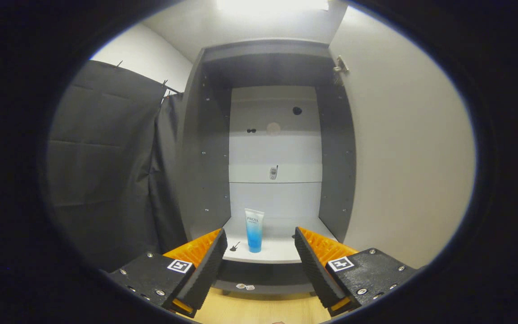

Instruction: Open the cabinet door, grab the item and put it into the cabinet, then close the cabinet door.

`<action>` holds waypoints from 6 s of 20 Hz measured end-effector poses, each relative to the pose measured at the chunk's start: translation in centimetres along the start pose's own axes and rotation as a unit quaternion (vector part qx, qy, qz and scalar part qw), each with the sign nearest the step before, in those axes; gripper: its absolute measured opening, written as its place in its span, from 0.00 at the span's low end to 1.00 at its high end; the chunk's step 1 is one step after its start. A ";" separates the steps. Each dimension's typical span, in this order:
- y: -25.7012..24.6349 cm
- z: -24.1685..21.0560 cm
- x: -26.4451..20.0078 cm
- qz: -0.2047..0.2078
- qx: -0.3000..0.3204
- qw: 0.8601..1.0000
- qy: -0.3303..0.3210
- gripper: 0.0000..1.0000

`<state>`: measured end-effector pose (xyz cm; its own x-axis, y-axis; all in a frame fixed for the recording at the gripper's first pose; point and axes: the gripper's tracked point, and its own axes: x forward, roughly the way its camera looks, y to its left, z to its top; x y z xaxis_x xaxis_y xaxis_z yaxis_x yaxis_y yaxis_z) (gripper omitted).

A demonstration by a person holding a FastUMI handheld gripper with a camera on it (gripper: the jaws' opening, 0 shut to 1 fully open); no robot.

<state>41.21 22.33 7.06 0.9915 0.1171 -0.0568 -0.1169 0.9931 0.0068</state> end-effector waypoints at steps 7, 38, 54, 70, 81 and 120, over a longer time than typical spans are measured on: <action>-1.2 -0.3 -10.5 0.009 0.019 1.000 -0.011 0.93; -28.9 5.7 -26.1 -0.323 0.048 0.942 -0.075 0.93; -20.0 4.0 -21.4 -0.248 0.006 0.968 -0.037 0.89; -8.2 4.2 -14.0 -0.151 0.023 0.987 -0.056 0.89; 3.4 1.8 -5.1 -0.035 -0.005 0.999 -0.024 0.93; 0.8 -4.7 -24.9 -0.060 0.010 0.997 -0.040 0.94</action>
<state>16.11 20.24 3.79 0.9998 -0.0034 0.0217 0.0029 0.9997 0.0244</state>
